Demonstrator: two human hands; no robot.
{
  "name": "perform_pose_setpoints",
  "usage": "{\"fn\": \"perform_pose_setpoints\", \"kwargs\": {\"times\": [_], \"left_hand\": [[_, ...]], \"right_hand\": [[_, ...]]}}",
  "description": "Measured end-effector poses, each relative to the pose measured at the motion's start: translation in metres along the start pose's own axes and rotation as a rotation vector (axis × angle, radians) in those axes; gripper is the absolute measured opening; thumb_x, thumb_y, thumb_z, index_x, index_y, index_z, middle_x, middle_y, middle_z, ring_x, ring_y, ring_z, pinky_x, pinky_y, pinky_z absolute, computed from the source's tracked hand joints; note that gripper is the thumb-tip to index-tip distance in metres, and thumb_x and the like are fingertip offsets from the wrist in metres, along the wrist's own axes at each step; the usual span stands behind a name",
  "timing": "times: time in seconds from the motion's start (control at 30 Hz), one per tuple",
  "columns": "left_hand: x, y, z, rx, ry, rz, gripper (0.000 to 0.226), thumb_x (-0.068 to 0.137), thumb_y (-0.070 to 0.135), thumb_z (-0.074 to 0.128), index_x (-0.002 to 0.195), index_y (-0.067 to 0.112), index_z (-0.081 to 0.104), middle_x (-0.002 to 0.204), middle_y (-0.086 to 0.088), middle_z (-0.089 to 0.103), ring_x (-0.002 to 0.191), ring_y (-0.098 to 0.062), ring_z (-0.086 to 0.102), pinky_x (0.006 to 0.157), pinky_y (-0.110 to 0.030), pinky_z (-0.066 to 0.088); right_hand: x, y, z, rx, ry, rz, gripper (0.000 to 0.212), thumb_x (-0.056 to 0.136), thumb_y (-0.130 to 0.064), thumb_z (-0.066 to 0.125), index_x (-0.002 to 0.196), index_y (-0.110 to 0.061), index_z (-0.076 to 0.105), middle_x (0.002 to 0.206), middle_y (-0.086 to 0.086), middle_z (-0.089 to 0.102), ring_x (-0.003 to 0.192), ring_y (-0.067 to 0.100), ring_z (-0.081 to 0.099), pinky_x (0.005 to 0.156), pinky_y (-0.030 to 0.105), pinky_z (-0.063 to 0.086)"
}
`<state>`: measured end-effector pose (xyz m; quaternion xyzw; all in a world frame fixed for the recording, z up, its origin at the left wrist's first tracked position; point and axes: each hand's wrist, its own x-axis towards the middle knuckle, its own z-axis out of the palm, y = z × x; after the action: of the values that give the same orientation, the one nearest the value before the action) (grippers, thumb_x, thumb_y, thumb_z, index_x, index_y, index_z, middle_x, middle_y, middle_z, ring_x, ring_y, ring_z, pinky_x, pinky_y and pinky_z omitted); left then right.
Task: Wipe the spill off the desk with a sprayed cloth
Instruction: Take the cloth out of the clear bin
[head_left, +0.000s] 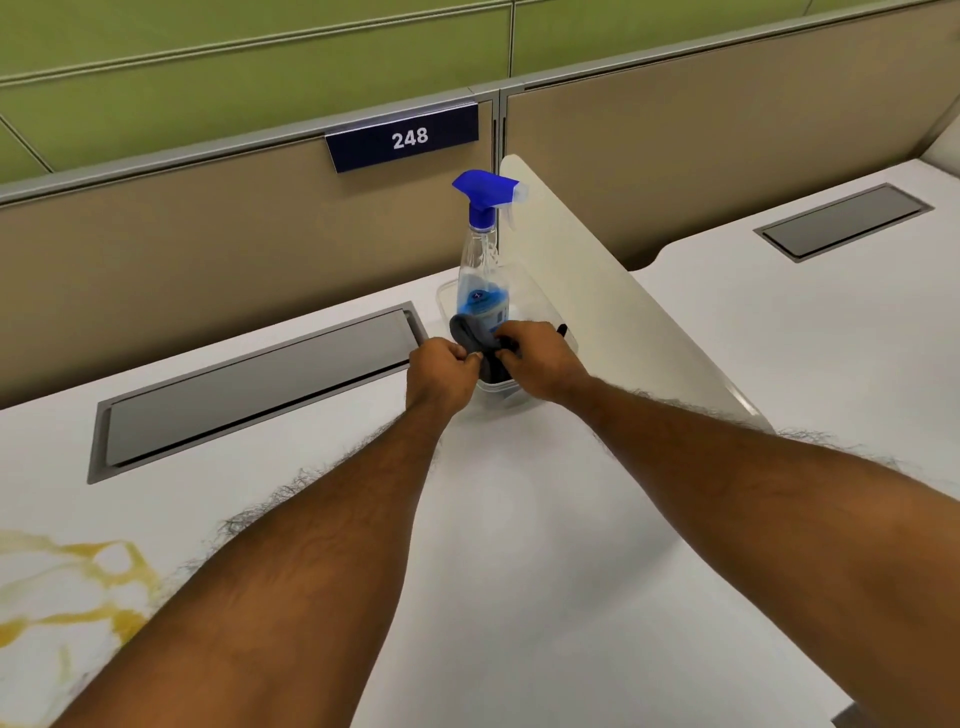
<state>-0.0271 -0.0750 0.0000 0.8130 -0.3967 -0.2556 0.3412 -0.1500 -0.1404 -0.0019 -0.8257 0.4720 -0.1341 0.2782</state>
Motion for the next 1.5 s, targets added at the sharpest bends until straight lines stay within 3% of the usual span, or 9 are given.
{"fn": "perform_pose_setpoints", "kwargs": {"times": [0.27, 0.4, 0.5, 0.6, 0.77, 0.9, 1.13, 1.3, 1.5], "left_hand": [[-0.010, 0.034, -0.026, -0.334, -0.012, 0.131, 0.027, 0.084, 0.023, 0.073, 0.105, 0.008, 0.063, 0.085, 0.003, 0.066, 0.074, -0.006, 0.061, 0.065, -0.008, 0.046], [-0.025, 0.049, -0.048, -0.386, -0.067, 0.276, 0.044, 0.075, 0.016, 0.082, 0.110, 0.009, 0.057, 0.089, 0.005, 0.066, 0.079, -0.003, 0.064, 0.070, -0.011, 0.053], [-0.039, 0.062, -0.070, -0.402, -0.031, 0.369, 0.037, 0.076, 0.017, 0.081, 0.103, 0.013, 0.055, 0.085, 0.007, 0.064, 0.077, -0.004, 0.063, 0.067, -0.008, 0.051], [-0.050, 0.071, -0.093, -0.377, 0.045, 0.453, 0.030, 0.078, 0.023, 0.079, 0.099, 0.014, 0.058, 0.082, 0.009, 0.064, 0.076, -0.003, 0.063, 0.068, -0.008, 0.051], [-0.060, 0.067, -0.126, -0.233, 0.185, 0.594, 0.014, 0.088, 0.027, 0.064, 0.097, 0.015, 0.064, 0.099, -0.001, 0.058, 0.089, -0.011, 0.060, 0.077, -0.018, 0.047], [-0.071, 0.054, -0.149, -0.413, 0.267, 0.535, 0.017, 0.097, 0.032, 0.048, 0.092, 0.017, 0.054, 0.082, 0.003, 0.057, 0.073, -0.010, 0.051, 0.069, -0.028, 0.044], [-0.080, 0.024, -0.201, -0.485, 0.390, 0.490, 0.020, 0.100, 0.026, 0.049, 0.087, 0.012, 0.055, 0.070, 0.010, 0.051, 0.059, 0.003, 0.044, 0.059, -0.017, 0.038], [-0.089, 0.005, -0.226, -0.596, 0.215, 0.353, 0.023, 0.098, 0.034, 0.051, 0.087, 0.022, 0.068, 0.084, -0.001, 0.066, 0.078, -0.011, 0.058, 0.074, -0.033, 0.051], [-0.110, -0.002, -0.232, -0.767, 0.037, 0.205, 0.025, 0.096, 0.033, 0.055, 0.092, 0.017, 0.073, 0.091, -0.002, 0.072, 0.087, -0.014, 0.062, 0.077, -0.029, 0.051]], "right_hand": [[-0.007, -0.029, -0.048, 0.107, 0.172, -0.053, 0.020, 0.094, -0.012, 0.053, 0.109, -0.007, 0.066, 0.103, 0.011, 0.070, 0.089, 0.025, 0.062, 0.086, 0.038, 0.053], [-0.017, -0.049, -0.075, 0.141, 0.235, -0.100, 0.017, 0.092, -0.011, 0.055, 0.105, -0.007, 0.066, 0.097, 0.011, 0.070, 0.083, 0.024, 0.062, 0.079, 0.035, 0.054], [-0.028, -0.068, -0.093, 0.155, 0.258, -0.156, 0.017, 0.092, -0.011, 0.055, 0.105, -0.007, 0.066, 0.096, 0.010, 0.070, 0.081, 0.021, 0.061, 0.071, 0.024, 0.049], [-0.040, -0.088, -0.108, 0.177, 0.300, -0.206, 0.017, 0.091, -0.012, 0.057, 0.104, -0.007, 0.067, 0.093, 0.008, 0.070, 0.082, 0.022, 0.064, 0.074, 0.031, 0.052], [-0.063, -0.119, -0.121, 0.256, 0.340, -0.248, 0.015, 0.090, -0.010, 0.058, 0.101, -0.012, 0.068, 0.082, -0.003, 0.063, 0.073, 0.013, 0.058, 0.067, 0.017, 0.044], [-0.078, -0.141, -0.122, 0.436, 0.278, -0.289, 0.015, 0.089, -0.008, 0.057, 0.097, -0.015, 0.068, 0.082, -0.001, 0.066, 0.074, 0.012, 0.060, 0.073, 0.026, 0.053], [-0.103, -0.153, -0.122, 0.673, 0.211, -0.279, 0.017, 0.088, -0.004, 0.057, 0.095, -0.014, 0.069, 0.087, 0.004, 0.067, 0.081, 0.015, 0.061, 0.077, 0.029, 0.053], [-0.116, -0.148, -0.110, 0.731, 0.170, -0.175, 0.015, 0.093, -0.003, 0.055, 0.100, -0.009, 0.067, 0.082, 0.000, 0.064, 0.075, 0.009, 0.059, 0.069, 0.020, 0.051], [-0.116, -0.141, -0.085, 0.795, 0.174, -0.042, 0.014, 0.095, -0.009, 0.054, 0.101, -0.006, 0.066, 0.081, 0.003, 0.062, 0.074, 0.011, 0.058, 0.061, 0.016, 0.048]]}}
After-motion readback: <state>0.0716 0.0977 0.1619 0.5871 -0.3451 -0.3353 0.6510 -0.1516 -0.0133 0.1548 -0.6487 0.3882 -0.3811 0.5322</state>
